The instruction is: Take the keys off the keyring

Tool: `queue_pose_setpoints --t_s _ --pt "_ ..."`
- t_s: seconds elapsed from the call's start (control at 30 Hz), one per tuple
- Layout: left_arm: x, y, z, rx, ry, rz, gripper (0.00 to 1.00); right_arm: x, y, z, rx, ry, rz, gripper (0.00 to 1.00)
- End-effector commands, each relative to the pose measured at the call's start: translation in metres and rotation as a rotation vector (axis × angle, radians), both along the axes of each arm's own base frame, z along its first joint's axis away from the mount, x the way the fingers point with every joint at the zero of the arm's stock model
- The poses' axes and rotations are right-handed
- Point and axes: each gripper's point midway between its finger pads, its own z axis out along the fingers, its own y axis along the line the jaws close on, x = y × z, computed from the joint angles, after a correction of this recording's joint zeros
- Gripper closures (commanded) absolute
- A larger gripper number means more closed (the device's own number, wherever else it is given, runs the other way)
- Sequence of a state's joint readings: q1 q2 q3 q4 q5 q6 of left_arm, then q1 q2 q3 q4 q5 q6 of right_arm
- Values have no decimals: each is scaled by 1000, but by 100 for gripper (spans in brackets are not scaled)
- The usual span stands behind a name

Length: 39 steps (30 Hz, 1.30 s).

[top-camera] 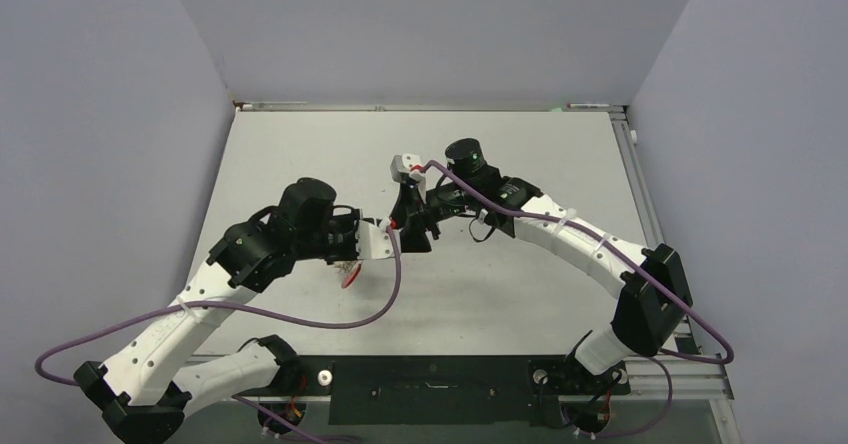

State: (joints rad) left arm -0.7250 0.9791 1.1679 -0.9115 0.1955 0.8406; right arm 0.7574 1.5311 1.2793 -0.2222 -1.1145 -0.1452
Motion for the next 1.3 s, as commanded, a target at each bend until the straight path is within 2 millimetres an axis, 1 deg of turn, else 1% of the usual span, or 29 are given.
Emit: queue_pose_setpoints --t_s 0.0,0.1,0.37,0.47,0.5,0.7,0.73,0.8,0.87,0.93,1.03,1.17,1.27 --pt "8 -16 41 -129 -76 -2 100 3 14 23 87 -37 14 50" --pt "7 -17 41 -139 -71 2 100 3 17 21 92 -26 11 52" --pt "6 -21 47 -171 -60 -1 100 -2 15 4 78 -23 29 54" --pt "5 -22 49 -181 -54 -1 100 -3 15 -1 76 -20 35 57" --pt "5 -22 49 -181 -54 -2 100 -4 15 -1 77 -18 37 59" --pt "4 -22 47 -183 -47 -2 100 -4 16 -1 77 -9 34 77" --pt "3 -22 47 -182 -45 -2 100 -4 16 -2 73 0 33 79" --pt "3 -22 45 -180 -41 -2 100 -2 18 4 93 -16 33 81" --pt "3 -22 44 -179 -40 -1 100 -1 18 3 92 -17 27 81" --pt "4 -22 43 -177 -36 2 100 -1 18 3 89 -17 25 79" --pt "4 -23 37 -175 -21 9 100 0 17 -1 80 -18 20 78" --pt "4 -25 25 -173 23 28 100 -4 10 -16 32 -12 28 76" --pt "1 -26 14 -171 63 40 100 -10 4 -27 7 -7 40 69"
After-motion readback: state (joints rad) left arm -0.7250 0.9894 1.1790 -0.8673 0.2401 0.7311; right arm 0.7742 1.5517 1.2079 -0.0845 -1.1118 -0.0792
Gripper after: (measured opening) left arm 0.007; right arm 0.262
